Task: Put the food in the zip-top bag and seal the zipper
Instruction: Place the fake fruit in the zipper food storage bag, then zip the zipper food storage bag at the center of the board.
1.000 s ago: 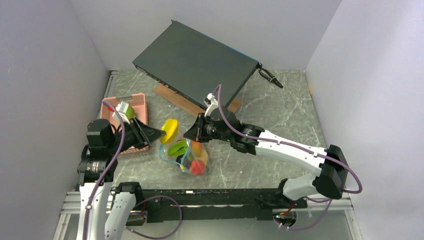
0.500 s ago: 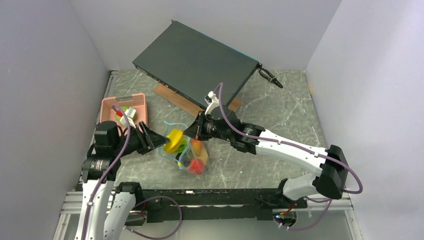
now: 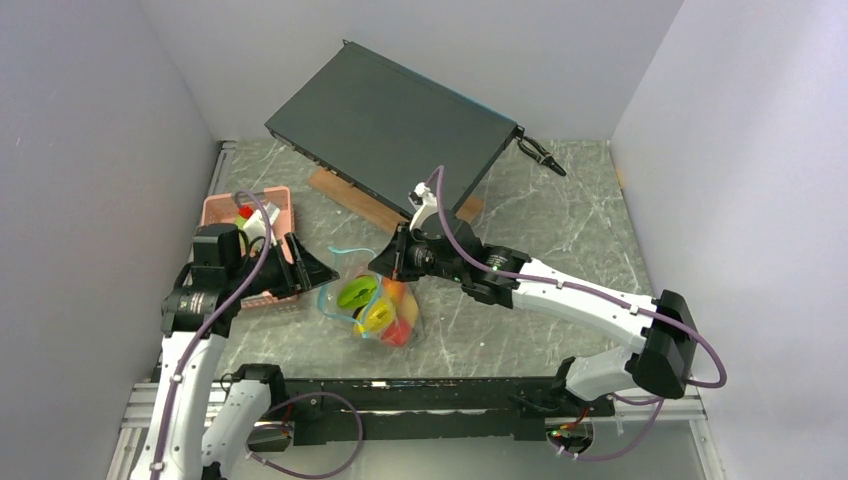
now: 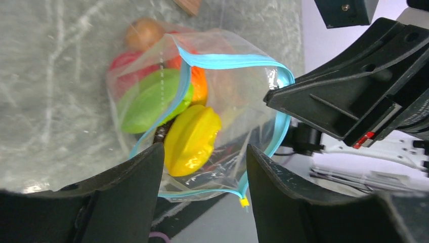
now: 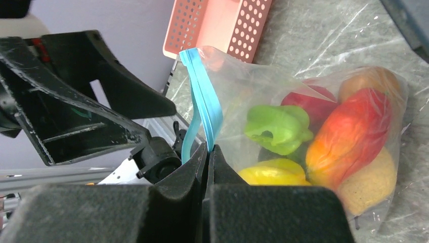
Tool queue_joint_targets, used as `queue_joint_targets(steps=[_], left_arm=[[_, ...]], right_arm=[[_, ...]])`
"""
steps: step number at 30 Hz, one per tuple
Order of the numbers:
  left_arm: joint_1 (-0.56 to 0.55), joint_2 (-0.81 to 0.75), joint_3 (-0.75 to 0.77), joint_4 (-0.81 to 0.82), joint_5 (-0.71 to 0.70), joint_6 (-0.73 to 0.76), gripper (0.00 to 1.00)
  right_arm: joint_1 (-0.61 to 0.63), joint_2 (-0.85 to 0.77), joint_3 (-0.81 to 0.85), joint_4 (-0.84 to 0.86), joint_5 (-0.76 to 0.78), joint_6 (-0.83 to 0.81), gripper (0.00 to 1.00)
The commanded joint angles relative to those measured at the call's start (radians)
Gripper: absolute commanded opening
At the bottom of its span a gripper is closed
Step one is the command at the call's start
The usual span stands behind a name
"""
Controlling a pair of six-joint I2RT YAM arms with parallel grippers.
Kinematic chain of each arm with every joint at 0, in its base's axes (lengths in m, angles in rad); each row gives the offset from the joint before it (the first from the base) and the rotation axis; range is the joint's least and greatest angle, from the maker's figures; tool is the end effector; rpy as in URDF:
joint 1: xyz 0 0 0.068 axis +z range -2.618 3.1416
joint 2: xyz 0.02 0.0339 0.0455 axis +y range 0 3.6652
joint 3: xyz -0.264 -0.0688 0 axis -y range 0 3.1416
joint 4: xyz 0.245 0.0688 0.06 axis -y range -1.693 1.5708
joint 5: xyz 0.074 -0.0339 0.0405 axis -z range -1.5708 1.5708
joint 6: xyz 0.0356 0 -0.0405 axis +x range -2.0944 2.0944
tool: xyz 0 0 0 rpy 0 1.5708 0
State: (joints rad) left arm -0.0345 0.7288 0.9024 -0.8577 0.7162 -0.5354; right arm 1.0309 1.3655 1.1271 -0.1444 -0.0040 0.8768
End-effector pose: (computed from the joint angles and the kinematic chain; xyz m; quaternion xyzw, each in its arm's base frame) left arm 0.1313 -0.0279 0.3270 -0.0640 0.8569 -0.4168 0.2966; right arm 0.1644 0.2746 0.3315 -0.0649 0.8262 0.4575 0.3224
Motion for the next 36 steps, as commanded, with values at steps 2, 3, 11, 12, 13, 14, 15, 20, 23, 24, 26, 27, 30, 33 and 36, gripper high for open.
queue_joint_targets(steps=[2, 3, 11, 12, 13, 14, 15, 20, 23, 24, 26, 27, 30, 33, 36], left_arm=[[-0.002, -0.076, 0.032, -0.054, -0.163, 0.084, 0.64], [-0.002, -0.088, 0.017, -0.044, -0.161, 0.079, 0.65], [-0.002, -0.060, -0.169, 0.086, -0.021, 0.004, 0.59], [-0.003, -0.053, -0.178, 0.093, -0.028, 0.002, 0.56], [-0.002, -0.048, -0.183, 0.095, -0.039, -0.001, 0.54], [-0.002, -0.045, -0.187, 0.095, -0.045, -0.001, 0.50], [-0.003, -0.048, -0.190, 0.102, -0.042, -0.004, 0.46], [-0.002, -0.070, -0.234, 0.221, 0.094, -0.092, 0.14], [-0.003, -0.091, -0.205, 0.216, 0.091, -0.133, 0.00], [-0.003, -0.106, -0.189, 0.212, 0.075, -0.148, 0.00], [-0.003, -0.141, -0.150, 0.206, 0.036, -0.207, 0.00], [-0.002, -0.161, -0.143, 0.211, 0.018, -0.240, 0.00], [-0.004, -0.237, -0.153, 0.229, -0.053, -0.361, 0.00], [-0.005, -0.341, -0.192, 0.237, -0.128, -0.462, 0.00], [-0.004, -0.402, -0.224, 0.230, -0.187, -0.516, 0.00]], right_arm=[[-0.002, -0.059, 0.011, 0.008, 0.010, -0.031, 0.00], [-0.002, -0.061, 0.007, 0.006, 0.011, -0.030, 0.00], [-0.003, -0.081, 0.005, -0.002, -0.040, -0.081, 0.00], [-0.003, -0.081, 0.005, -0.004, -0.048, -0.091, 0.00], [-0.004, -0.084, 0.004, -0.003, -0.054, -0.095, 0.00], [-0.003, -0.089, -0.002, 0.001, -0.061, -0.100, 0.00], [-0.003, -0.091, -0.009, 0.012, -0.076, -0.106, 0.00], [0.004, -0.054, 0.019, 0.013, -0.210, -0.232, 0.00], [0.040, -0.019, 0.080, -0.070, -0.211, -0.347, 0.00], [0.061, -0.007, 0.108, -0.114, -0.182, -0.399, 0.00], [0.120, 0.011, 0.162, -0.211, -0.078, -0.498, 0.13], [0.153, 0.019, 0.184, -0.254, -0.016, -0.546, 0.22], [0.247, 0.024, 0.213, -0.326, 0.162, -0.649, 0.51], [0.309, 0.013, 0.209, -0.345, 0.240, -0.688, 0.70], [0.364, -0.011, 0.161, -0.296, 0.300, -0.691, 0.78]])
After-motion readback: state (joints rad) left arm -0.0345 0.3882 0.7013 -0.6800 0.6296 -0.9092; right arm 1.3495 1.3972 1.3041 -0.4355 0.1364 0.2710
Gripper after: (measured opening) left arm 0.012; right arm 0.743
